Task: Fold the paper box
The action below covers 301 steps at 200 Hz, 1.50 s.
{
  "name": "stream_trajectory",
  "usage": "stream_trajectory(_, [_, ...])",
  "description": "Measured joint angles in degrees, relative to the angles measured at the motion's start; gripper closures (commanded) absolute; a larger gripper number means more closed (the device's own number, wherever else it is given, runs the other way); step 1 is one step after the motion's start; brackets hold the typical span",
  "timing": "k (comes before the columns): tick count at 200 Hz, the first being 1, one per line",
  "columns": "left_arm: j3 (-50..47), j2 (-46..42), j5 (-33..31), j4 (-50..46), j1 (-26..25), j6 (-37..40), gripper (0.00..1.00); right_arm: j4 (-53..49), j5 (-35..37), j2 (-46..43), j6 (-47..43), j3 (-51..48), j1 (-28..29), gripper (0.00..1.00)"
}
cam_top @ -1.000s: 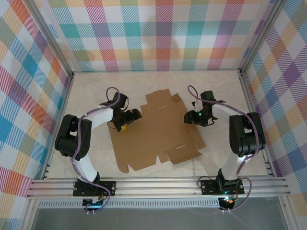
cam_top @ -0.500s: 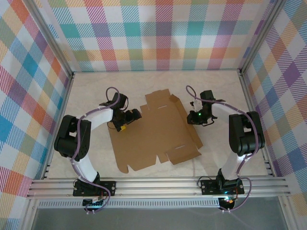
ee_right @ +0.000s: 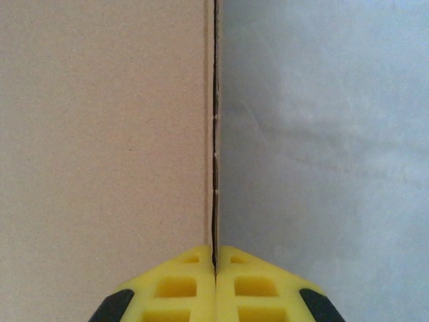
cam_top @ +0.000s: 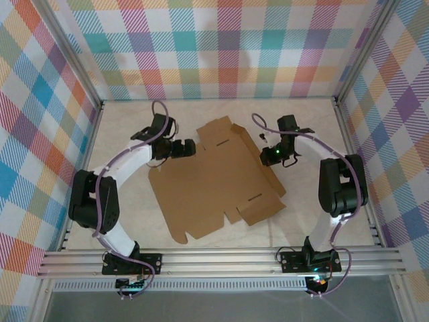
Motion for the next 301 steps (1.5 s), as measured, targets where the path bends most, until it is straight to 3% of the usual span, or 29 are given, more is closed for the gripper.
stream_trajectory(59, [7.7, 9.2, 3.7, -0.9, 3.1, 9.2, 0.01, 5.4, -3.5, 1.5, -7.0, 1.7, 0.0, 1.0])
stream_trajectory(120, [10.7, 11.9, 18.8, -0.7, 9.0, 13.9, 0.38, 6.5, -6.6, 1.5, -9.9, 3.2, 0.0, 1.0])
stream_trajectory(199, [19.7, 18.4, 34.5, -8.4, 11.5, 21.9, 0.43, 5.8, -9.5, 1.5, -10.8, 3.9, 0.0, 1.0])
stream_trajectory(256, [21.0, 19.6, 39.1, -12.9, 12.0, 24.8, 0.71, 4.7, -11.3, 1.5, -10.9, 5.3, 0.0, 1.0])
stream_trajectory(301, [21.0, 19.6, 41.1, -13.0, 12.6, 25.7, 0.66, 3.5, -11.2, 2.0, -11.0, 6.6, 0.0, 1.0])
